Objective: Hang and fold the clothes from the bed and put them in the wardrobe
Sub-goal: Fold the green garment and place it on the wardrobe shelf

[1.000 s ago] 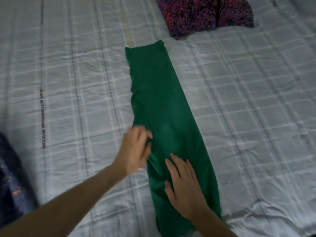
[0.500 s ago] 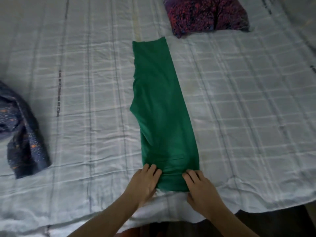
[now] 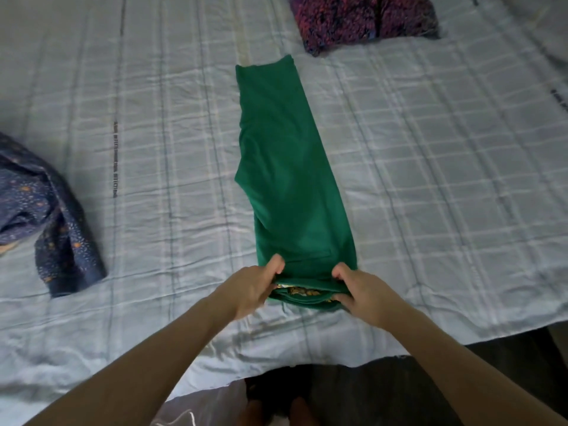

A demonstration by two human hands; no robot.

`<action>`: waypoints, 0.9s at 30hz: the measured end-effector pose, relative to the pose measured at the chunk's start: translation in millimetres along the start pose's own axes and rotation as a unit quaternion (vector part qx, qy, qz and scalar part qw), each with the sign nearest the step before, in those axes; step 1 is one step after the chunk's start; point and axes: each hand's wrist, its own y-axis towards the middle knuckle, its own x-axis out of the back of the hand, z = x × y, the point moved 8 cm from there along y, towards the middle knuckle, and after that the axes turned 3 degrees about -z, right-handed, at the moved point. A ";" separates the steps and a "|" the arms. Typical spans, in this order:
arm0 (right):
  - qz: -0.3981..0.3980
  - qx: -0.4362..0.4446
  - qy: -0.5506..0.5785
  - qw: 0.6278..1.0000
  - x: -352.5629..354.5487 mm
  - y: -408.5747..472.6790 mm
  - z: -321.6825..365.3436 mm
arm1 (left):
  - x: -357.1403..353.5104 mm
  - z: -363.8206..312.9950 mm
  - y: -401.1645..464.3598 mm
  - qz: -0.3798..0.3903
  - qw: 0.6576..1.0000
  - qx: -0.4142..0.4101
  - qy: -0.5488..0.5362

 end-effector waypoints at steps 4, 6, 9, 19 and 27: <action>-0.004 0.014 -0.019 1.000 4.5 -5.4 5.0 | 5.2 -0.7 -1.6 -0.032 0.999 -0.008 0.014; -0.007 0.019 -0.025 0.999 7.0 -4.9 7.6 | 6.6 2.3 0.1 -0.045 0.999 -0.005 0.012; -0.015 0.039 -0.038 0.998 10.0 -6.0 14.1 | 0.0 7.7 1.3 -0.039 0.999 -0.025 0.028; -0.007 0.069 -0.098 0.993 14.9 -0.3 14.5 | -9.7 16.1 6.6 -0.003 0.998 0.014 0.055; 0.021 0.067 -0.108 0.992 7.1 0.1 3.8 | -8.7 4.5 17.0 0.001 0.998 0.011 0.066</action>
